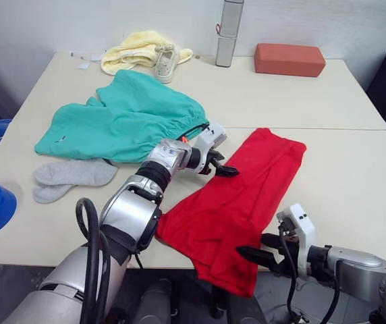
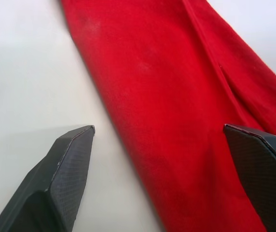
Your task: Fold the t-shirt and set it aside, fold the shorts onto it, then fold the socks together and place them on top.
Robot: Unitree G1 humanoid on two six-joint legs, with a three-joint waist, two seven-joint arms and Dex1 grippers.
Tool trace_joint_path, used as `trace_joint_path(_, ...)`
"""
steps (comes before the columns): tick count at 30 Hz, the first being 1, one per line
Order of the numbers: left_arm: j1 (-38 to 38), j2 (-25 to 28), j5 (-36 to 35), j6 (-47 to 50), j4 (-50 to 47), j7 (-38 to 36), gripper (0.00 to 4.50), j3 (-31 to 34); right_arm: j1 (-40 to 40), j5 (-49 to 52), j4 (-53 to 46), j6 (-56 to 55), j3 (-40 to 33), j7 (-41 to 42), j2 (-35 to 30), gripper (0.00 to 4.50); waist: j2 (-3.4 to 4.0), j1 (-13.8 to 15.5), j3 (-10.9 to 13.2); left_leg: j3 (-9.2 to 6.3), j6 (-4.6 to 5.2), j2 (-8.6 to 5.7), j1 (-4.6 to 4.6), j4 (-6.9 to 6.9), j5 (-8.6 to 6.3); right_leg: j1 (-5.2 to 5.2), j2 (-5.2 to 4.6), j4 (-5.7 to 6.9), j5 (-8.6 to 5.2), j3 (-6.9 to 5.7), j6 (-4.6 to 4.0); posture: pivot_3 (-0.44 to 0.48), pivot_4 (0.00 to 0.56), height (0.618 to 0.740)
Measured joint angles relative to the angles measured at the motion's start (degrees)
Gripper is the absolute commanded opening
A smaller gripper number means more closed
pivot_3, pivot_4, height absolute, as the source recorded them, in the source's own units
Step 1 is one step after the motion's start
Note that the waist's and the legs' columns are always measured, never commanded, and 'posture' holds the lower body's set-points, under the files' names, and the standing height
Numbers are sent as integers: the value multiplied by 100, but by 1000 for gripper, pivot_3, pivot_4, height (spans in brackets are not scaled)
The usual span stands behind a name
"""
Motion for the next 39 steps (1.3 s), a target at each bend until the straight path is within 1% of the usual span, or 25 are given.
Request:
trace_joint_path(3,0,-55,24,48,22,-32,4481,149,48,196,7,-6,-34,-180,-42,4500,0,8,0,0,0,0,-1,0,0,0,0,-1,0,0,0,0,150,740)
trace_joint_path(4,0,-93,37,55,27,-39,4096,176,67,258,8,-9,-39,-243,-54,4326,0,9,0,1,0,0,-1,0,0,0,0,-2,0,0,0,0,150,740)
trace_joint_path(5,2,-147,65,56,33,-42,3959,201,109,328,9,-15,-38,-307,-56,4135,0,14,0,1,0,0,-1,0,0,0,0,-2,0,-1,0,0,150,740)
trace_joint_path(6,9,-178,90,48,45,-34,3695,211,137,373,19,-20,-36,-374,-55,3903,-1,23,-1,0,0,-1,-2,0,0,1,0,-3,0,-2,0,0,150,740)
trace_joint_path(10,141,-303,116,-90,102,146,2423,378,196,446,107,-71,63,-642,-35,2553,-6,19,-4,1,4,-2,-2,0,-2,2,-2,-4,0,-1,0,0,150,740)
trace_joint_path(13,223,-346,116,-213,135,282,1399,484,197,444,208,-174,195,-755,-60,1429,-12,20,-7,-1,7,-2,-1,0,-4,2,-2,-3,0,-2,0,0,150,740)
trace_joint_path(17,365,-405,103,-294,135,334,96,659,221,442,293,-332,328,-817,-244,33,-12,21,-8,0,7,-2,-1,0,-4,2,-2,-4,0,-3,0,0,150,740)
trace_joint_path(18,386,-406,99,-300,135,340,18,688,232,451,317,-369,343,-808,-290,1,-12,21,-8,0,7,-2,-1,0,-4,2,-2,-4,0,-3,0,0,150,740)
trace_joint_path(21,484,-384,84,-330,88,344,18,843,243,535,419,-496,410,-678,-595,1,-12,22,-8,1,8,-3,-1,2,-4,3,-2,-4,0,-4,1,0,150,740)
trace_joint_path(25,677,-314,67,-325,-154,326,18,947,200,565,639,-619,405,-401,-1198,1,-12,17,-8,2,9,-3,-1,3,-4,4,-2,-3,1,-3,2,0,150,740)
trace_joint_path(28,910,-203,1,-219,-540,316,18,1022,164,530,846,-738,383,-150,-1627,1,-12,-17,-8,6,7,0,4,1,-3,3,3,0,1,0,2,0,150,740)
trace_joint_path(31,1322,-19,-137,51,-1253,378,18,1109,132,340,1124,-915,363,237,-2130,1,-12,-70,-8,8,5,3,8,0,-2,3,6,4,1,2,1,0,150,740)
trace_joint_path(33,1658,68,-238,316,-1874,542,18,1185,112,133,1348,-1062,377,548,-2444,1,-12,-101,-8,6,-15,3,9,0,10,5,6,4,1,3,1,0,150,740)
trace_joint_path(39,2605,32,-513,1169,-3707,1162,18,1273,-85,-591,2080,-1636,566,1446,-3001,1,-12,-104,-8,8,-23,2,6,3,15,6,4,2,1,4,2,0,150,740)
